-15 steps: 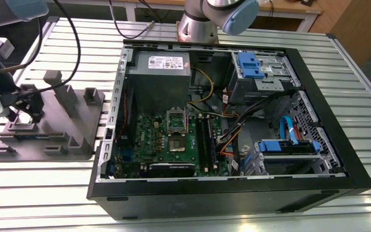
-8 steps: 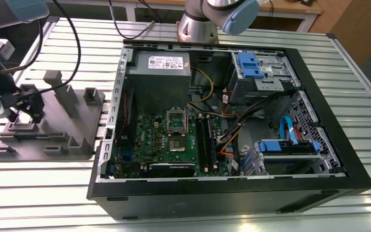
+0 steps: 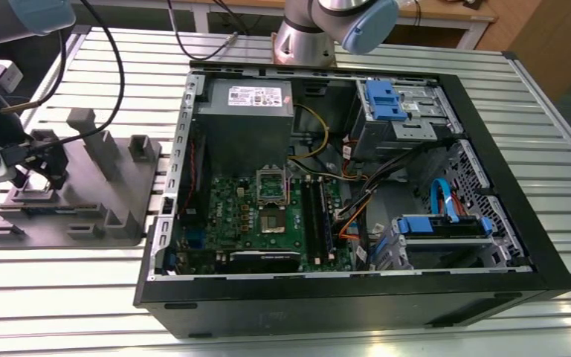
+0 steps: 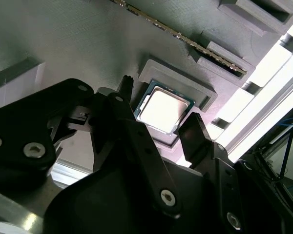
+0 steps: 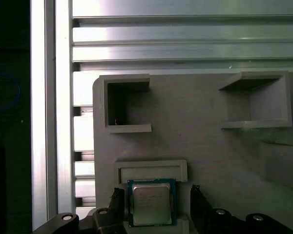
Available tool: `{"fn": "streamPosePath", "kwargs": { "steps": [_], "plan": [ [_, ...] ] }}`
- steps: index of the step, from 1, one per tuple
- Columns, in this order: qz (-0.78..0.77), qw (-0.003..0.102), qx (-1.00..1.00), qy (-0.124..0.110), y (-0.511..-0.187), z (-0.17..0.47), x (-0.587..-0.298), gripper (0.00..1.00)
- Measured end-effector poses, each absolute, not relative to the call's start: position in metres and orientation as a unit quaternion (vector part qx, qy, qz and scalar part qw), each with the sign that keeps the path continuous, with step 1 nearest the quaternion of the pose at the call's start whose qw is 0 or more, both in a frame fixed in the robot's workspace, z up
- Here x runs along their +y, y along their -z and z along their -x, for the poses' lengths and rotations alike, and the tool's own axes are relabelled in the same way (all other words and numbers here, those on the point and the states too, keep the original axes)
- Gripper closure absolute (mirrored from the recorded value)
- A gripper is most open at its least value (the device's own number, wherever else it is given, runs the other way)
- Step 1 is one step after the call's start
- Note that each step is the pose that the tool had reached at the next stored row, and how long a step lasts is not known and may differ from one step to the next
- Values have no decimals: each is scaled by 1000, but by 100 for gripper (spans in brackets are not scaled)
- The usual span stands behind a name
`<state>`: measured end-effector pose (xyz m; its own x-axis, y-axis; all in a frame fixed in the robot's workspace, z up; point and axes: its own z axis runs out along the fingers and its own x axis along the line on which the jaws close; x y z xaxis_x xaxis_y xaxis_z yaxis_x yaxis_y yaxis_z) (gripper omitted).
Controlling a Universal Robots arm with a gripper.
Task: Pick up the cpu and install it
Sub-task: 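Pick up the cpu and move it towards the insertion slot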
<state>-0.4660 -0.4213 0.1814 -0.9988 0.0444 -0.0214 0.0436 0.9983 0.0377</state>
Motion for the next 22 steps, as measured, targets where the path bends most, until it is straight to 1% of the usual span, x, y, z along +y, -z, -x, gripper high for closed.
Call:
{"fn": "streamPosePath", "kwargs": {
  "steps": [5, 6, 22],
  "plan": [
    [-22, 11, 1000, -19, -181, 466, -421, 37],
    [-22, 11, 1000, -19, -181, 466, -421, 44],
    [-22, 12, 999, -21, -181, 470, -421, 44]
  ]
}}
